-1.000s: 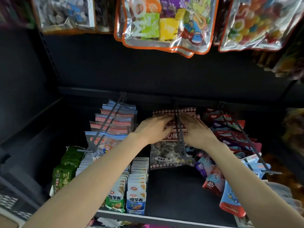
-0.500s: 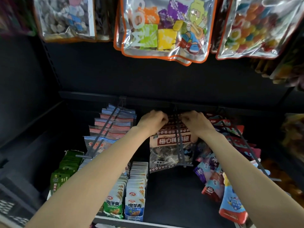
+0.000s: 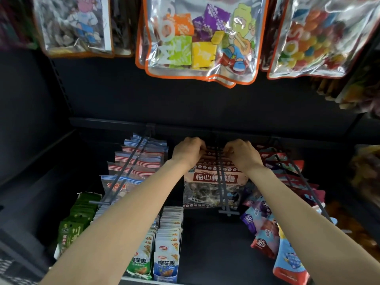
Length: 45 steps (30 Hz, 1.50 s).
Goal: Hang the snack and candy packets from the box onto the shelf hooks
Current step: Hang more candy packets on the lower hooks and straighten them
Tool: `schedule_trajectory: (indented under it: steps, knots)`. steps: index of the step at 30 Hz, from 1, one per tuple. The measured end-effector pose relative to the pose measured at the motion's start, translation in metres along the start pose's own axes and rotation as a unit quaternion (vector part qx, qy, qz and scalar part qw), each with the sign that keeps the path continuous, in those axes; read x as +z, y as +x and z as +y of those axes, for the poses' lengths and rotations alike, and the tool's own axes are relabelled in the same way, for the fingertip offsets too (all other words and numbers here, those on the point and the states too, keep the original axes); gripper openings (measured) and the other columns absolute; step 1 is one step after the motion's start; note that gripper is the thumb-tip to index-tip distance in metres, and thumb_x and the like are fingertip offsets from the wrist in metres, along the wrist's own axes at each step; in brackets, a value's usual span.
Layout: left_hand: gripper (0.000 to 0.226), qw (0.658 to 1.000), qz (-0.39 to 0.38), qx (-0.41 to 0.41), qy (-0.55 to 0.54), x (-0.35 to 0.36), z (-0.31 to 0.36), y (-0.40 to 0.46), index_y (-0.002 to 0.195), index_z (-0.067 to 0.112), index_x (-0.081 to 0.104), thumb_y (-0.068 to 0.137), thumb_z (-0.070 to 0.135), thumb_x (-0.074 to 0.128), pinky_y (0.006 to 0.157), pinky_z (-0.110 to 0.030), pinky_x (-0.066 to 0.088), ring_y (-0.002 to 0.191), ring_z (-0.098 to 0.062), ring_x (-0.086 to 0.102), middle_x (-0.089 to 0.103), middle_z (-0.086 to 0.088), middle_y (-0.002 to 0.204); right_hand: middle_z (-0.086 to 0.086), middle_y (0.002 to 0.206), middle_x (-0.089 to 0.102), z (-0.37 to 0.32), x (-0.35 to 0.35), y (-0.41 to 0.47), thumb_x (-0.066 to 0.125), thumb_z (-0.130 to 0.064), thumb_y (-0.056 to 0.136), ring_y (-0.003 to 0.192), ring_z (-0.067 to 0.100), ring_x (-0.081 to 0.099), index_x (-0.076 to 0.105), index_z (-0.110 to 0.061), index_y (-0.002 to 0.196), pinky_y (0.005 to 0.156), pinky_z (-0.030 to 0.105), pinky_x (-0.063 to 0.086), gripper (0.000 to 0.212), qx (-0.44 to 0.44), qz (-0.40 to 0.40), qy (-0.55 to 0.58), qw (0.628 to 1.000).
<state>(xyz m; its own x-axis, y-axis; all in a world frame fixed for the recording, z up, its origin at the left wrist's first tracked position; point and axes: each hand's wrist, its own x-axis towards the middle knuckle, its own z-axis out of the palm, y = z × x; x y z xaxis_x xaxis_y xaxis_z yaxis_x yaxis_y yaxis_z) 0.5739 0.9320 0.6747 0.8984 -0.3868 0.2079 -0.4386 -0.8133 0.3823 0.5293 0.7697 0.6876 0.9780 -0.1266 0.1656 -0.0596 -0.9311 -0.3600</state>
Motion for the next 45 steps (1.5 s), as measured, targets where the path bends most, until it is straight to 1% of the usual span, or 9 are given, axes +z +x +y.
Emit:
schedule_trajectory:
  steps: [4,8,15,23,29,34,37,40,45]
  knots:
    - [0.031,0.99,0.01,0.076,-0.115,0.002,-0.005,-0.018,0.122,0.023,0.06,0.091,0.023,0.059,0.093,-0.037,0.049,0.11,-0.016,0.057,0.058,0.001,0.123,0.002,0.119,0.063,0.006,-0.005,-0.018,0.061,-0.026,0.09,0.112,0.022,0.057,0.067,-0.021,0.115,0.095,0.035,0.045,0.026,-0.045,-0.015,0.07,0.996]
    - [0.026,0.986,0.002,0.133,-0.105,0.004,-0.007,-0.028,0.114,0.017,0.067,0.09,0.019,0.061,0.1,-0.037,0.045,0.114,-0.018,0.055,0.059,-0.001,0.123,-0.001,0.126,0.054,0.009,-0.003,-0.029,0.062,-0.023,0.09,0.118,0.021,0.05,0.067,-0.022,0.111,0.096,0.039,0.045,0.022,-0.056,0.005,0.03,0.998]
    - [0.024,0.992,-0.074,0.075,-0.072,-0.011,0.006,-0.024,0.112,0.016,0.068,0.09,0.02,0.061,0.099,-0.034,0.046,0.112,-0.015,0.058,0.064,-0.002,0.121,0.002,0.104,0.068,-0.006,-0.005,-0.023,0.055,-0.017,0.092,0.095,0.025,0.062,0.072,-0.024,0.093,0.07,0.031,0.044,0.018,-0.016,0.008,-0.032,0.999]
    - [0.02,0.999,-0.001,0.032,0.008,-0.008,0.018,-0.022,0.108,0.02,0.069,0.091,0.018,0.058,0.084,-0.039,0.052,0.102,-0.024,0.061,0.064,-0.005,0.115,0.006,0.109,0.065,-0.008,-0.001,-0.022,0.051,-0.015,0.092,0.1,0.029,0.06,0.07,-0.023,0.099,0.075,0.036,0.048,0.022,-0.004,0.031,-0.027,0.999]
    - [0.055,0.999,-0.013,0.037,0.036,0.005,0.007,-0.034,0.149,0.021,0.024,0.098,0.034,0.043,0.116,-0.04,0.019,0.145,-0.02,0.013,0.011,0.002,0.158,0.004,0.154,0.023,0.011,0.017,-0.039,0.047,-0.027,0.097,0.142,0.026,0.017,0.031,-0.021,0.147,0.111,0.04,0.027,0.052,0.021,0.044,0.059,0.997]
    - [0.057,0.99,-0.054,-0.036,-0.123,0.012,0.003,-0.034,0.15,0.019,0.019,0.1,0.038,0.038,0.116,-0.029,0.005,0.146,-0.014,0.003,0.01,0.0,0.159,0.003,0.159,0.009,0.011,0.025,-0.035,0.04,-0.027,0.099,0.143,0.031,0.02,0.026,-0.022,0.149,0.113,0.037,0.024,0.052,0.07,0.001,0.14,0.988]
    - [0.054,0.959,0.003,-0.082,-0.272,0.014,0.003,-0.034,0.148,0.022,0.027,0.098,0.033,0.044,0.118,-0.034,0.016,0.144,-0.018,0.018,0.02,0.0,0.156,0.004,0.159,0.01,0.01,0.023,-0.035,0.043,-0.024,0.098,0.139,0.031,0.029,0.029,-0.02,0.148,0.11,0.038,0.033,0.052,0.084,0.019,0.165,0.983]
    - [0.054,0.882,0.059,-0.158,-0.439,0.017,0.003,-0.035,0.146,0.024,0.03,0.096,0.028,0.049,0.111,-0.034,0.031,0.136,-0.019,0.035,0.033,-0.001,0.151,0.007,0.157,0.013,0.009,0.021,-0.036,0.046,-0.02,0.098,0.138,0.028,0.031,0.03,-0.019,0.148,0.1,0.03,0.036,0.053,0.126,0.052,0.223,0.965]
    - [0.05,0.844,0.065,-0.207,-0.491,0.018,0.005,-0.034,0.143,0.021,0.037,0.094,0.02,0.051,0.091,-0.024,0.039,0.116,-0.015,0.052,0.051,-0.005,0.137,0.014,0.149,0.03,0.008,0.023,-0.034,0.046,-0.016,0.097,0.132,0.032,0.038,0.033,-0.019,0.147,0.105,0.038,0.038,0.053,0.138,0.06,0.21,0.966]
